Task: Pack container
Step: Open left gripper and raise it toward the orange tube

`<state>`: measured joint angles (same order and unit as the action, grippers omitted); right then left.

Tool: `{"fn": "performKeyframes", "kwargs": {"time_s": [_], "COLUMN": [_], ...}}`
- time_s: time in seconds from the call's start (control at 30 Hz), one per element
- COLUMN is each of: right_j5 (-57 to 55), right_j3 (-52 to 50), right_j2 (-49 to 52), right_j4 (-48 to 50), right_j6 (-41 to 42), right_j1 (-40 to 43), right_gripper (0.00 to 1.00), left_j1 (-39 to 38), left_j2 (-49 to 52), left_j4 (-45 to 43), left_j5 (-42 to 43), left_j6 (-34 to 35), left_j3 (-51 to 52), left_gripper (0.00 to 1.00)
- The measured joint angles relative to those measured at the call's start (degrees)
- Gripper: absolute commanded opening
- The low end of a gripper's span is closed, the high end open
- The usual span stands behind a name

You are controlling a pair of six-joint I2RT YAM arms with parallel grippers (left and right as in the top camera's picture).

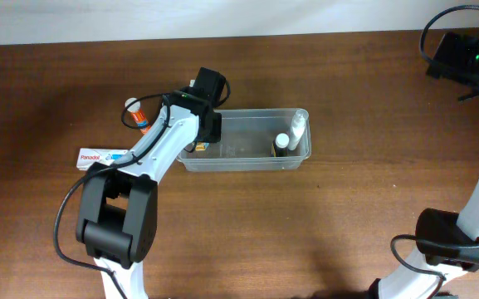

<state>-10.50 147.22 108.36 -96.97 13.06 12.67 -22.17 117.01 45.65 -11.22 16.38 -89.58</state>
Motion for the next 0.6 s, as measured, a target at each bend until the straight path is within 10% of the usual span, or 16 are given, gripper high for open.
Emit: {"fn": "performKeyframes", "kwargs": {"time_s": [0.6], "right_j5": [0.0], "right_j3": [0.0], "right_j2": [0.0], "right_j4": [0.0], "right_j6": [0.0], "right_j1": [0.0], "right_gripper": [0.98], "left_j1": [0.0], "left_j2": [0.2], "left_j4": [21.9], "left_j5": [0.0], "left_j6": [-0.5], "left_j3": [-25.0], "left_gripper": [0.56]}}
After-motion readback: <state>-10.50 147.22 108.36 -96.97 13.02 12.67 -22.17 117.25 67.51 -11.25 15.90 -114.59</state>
